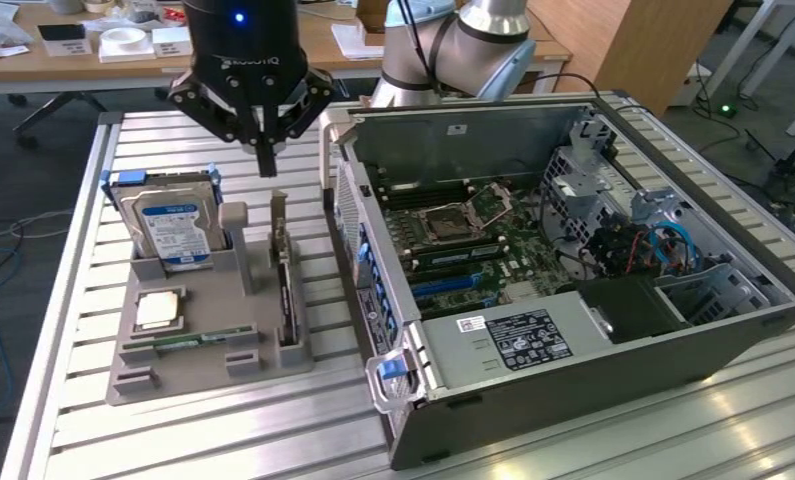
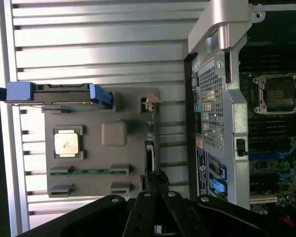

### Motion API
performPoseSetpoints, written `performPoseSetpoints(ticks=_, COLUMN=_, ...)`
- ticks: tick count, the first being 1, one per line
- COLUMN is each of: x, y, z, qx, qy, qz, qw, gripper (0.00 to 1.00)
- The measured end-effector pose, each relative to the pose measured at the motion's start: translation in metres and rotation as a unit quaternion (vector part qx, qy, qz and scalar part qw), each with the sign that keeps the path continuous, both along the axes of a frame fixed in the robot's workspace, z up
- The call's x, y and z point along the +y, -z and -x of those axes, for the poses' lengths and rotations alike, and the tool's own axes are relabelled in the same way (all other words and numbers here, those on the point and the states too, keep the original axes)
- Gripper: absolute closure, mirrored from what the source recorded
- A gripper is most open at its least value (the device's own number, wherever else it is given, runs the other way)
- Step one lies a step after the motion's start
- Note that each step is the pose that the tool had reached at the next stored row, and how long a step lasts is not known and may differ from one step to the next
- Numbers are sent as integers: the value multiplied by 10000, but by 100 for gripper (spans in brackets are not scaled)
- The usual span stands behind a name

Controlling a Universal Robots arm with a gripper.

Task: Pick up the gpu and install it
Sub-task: 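Reach for the gpu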

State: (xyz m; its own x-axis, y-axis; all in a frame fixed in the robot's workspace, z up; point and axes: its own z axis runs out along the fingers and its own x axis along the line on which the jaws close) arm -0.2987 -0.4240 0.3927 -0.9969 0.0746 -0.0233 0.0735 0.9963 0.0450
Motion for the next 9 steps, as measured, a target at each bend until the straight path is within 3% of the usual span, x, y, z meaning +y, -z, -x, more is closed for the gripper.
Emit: performPoseSetpoints(ticks=9, x=-120, y=0, z=19, qx=0, qy=0, qz=0, qw=10000, gripper=89)
